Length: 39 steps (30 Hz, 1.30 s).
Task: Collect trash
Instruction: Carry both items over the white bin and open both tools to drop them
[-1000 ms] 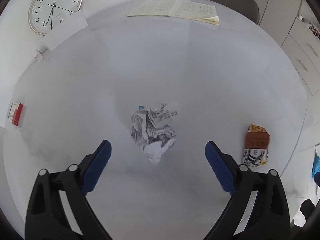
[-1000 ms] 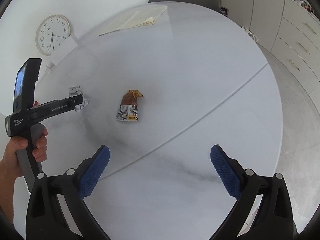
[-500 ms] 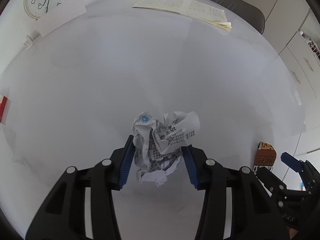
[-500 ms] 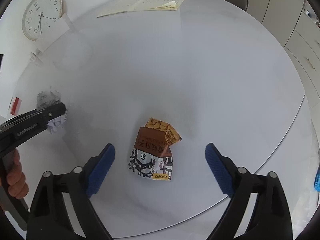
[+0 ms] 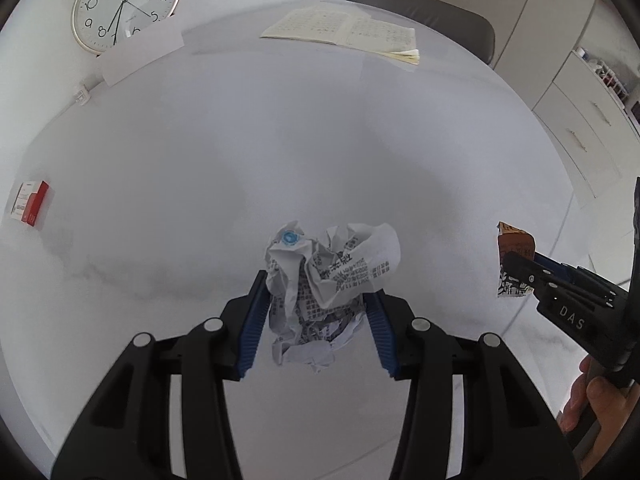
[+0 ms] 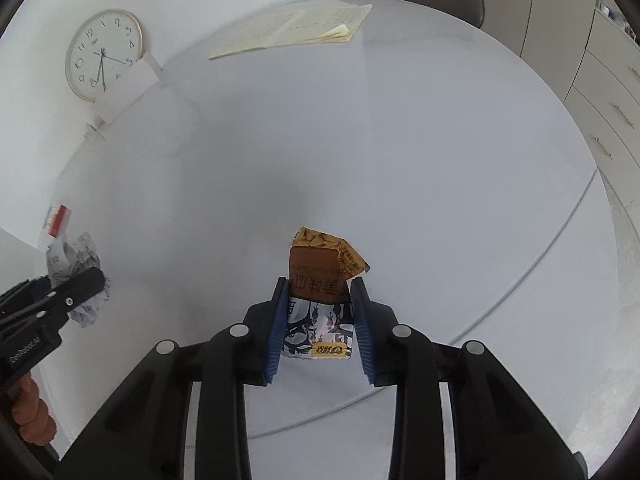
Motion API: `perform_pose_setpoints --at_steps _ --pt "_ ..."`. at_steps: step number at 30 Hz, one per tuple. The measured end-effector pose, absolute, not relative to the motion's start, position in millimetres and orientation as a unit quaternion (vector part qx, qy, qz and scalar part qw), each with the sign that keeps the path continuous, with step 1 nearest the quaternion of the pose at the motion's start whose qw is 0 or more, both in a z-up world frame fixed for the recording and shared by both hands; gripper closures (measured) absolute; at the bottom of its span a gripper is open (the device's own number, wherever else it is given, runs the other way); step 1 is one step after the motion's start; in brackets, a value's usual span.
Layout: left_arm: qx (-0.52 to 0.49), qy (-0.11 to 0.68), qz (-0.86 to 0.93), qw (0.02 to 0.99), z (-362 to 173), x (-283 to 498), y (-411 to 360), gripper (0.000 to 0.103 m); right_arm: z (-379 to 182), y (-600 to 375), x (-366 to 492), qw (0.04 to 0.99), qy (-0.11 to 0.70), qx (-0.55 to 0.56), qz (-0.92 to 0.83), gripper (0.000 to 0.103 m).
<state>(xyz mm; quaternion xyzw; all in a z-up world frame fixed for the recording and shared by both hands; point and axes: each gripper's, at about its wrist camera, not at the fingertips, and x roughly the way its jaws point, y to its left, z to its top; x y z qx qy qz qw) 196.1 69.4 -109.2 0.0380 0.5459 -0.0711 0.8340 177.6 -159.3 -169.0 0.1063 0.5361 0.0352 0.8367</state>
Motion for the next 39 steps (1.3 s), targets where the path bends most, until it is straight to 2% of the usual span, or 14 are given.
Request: perform_pose_setpoints --at_steps 5,11,15,19,20,21,22,24,30,39 --pt "0.046 0.554 -0.116 0.823 -90.4 141.1 34.9 0.056 -135.8 -198.5 94.7 0.848 0.519 0.104 0.029 0.071" --pt "0.084 0.556 -0.191 0.805 -81.7 71.9 -26.6 0.056 -129.1 -259.1 -21.5 0.837 0.533 0.116 -0.035 0.069" --pt "0.098 0.563 -0.242 0.784 -83.6 32.6 -69.7 0.056 -152.0 -293.4 -77.5 0.821 0.549 0.136 -0.08 0.069" --pt "0.134 0.556 -0.276 0.772 -83.2 0.3 -107.2 0.056 -202.3 -318.2 -102.2 0.8 0.57 0.158 -0.102 0.067" --pt "0.141 0.555 -0.282 0.769 -83.0 -5.6 -115.4 0.056 -214.4 -323.3 -104.7 0.794 0.577 0.159 -0.105 0.065" --pt "0.146 0.555 -0.289 0.766 -83.1 -10.7 -122.7 0.056 -229.3 -328.5 -107.8 0.787 0.584 0.164 -0.106 0.055" --pt "0.151 0.556 -0.296 0.762 -83.2 -15.8 -129.9 0.056 -240.2 -332.8 -110.1 0.781 0.592 0.172 -0.106 0.033" --pt "0.159 0.556 -0.306 0.756 -83.2 -24.2 -143.1 0.056 -255.0 -340.6 -113.9 0.773 0.595 0.185 -0.119 0.012" --pt "0.184 0.56 -0.335 0.735 -90.3 -46.4 -179.2 0.056 -251.6 -373.4 -141.8 0.766 0.582 0.225 -0.153 0.003" --pt "0.215 0.573 -0.399 0.683 -110.6 -88.5 -238.4 0.055 -212.1 -421.0 -186.4 0.776 0.557 0.214 -0.202 0.003"
